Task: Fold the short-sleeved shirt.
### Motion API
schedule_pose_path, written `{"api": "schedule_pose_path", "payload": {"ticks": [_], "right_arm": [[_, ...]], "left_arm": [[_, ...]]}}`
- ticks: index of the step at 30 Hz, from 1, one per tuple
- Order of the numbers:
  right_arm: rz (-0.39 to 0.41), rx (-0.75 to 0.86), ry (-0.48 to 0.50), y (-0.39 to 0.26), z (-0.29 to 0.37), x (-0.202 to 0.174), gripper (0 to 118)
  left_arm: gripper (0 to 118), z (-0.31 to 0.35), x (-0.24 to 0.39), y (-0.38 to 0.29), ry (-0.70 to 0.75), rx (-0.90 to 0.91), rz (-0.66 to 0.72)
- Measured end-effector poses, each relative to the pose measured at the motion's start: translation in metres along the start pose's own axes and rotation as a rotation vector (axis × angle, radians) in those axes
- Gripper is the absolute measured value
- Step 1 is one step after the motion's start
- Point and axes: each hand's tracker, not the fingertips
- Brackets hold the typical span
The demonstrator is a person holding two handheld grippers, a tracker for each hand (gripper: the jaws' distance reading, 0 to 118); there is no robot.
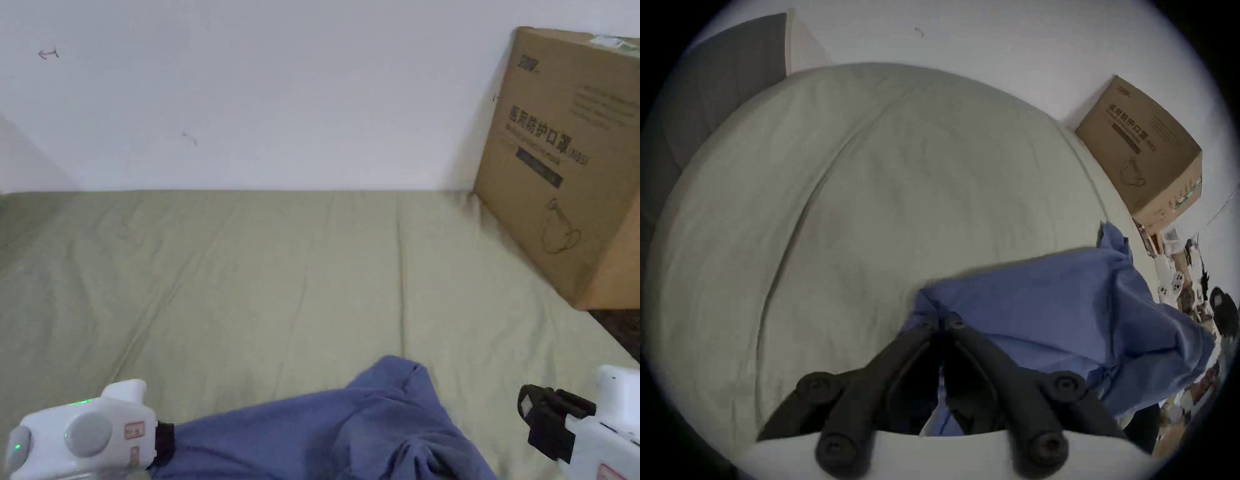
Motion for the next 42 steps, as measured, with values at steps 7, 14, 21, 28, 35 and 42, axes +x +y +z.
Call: {"api": "schedule_pose_path", "payload": {"ticks": [7, 14, 21, 28, 35, 42], "right_arm": [[-0.053, -0.318, -0.015, -0.004, -0.074, 0.031, 98], [-0.122, -0.609, 0.016, -0.037, -0.155, 0.045, 80], [0.041, -0.531, 0.134, -0.014, -0.123, 0.027, 11], [0.161, -0.259, 0.186, 0.088, -0.022, 0.015, 10], [0.236, -0.087, 0.178, 0.193, 0.04, 0.0, 10], [0.296, 0.024, 0.129, 0.279, 0.054, -0.033, 10]], "left_arm": [[0, 0.049, -0.014, -0.025, -0.047, 0.108, 0.009], [0, 0.101, 0.002, -0.019, -0.048, 0.174, -0.034], [0, 0.129, -0.018, -0.004, -0.015, 0.235, -0.03], [0, 0.225, 0.004, 0.026, -0.077, 0.409, -0.111], [0, 0.319, 0.04, 0.086, -0.126, 0.576, -0.182], [0, 0.357, 0.077, 0.151, -0.06, 0.69, -0.244]]}}
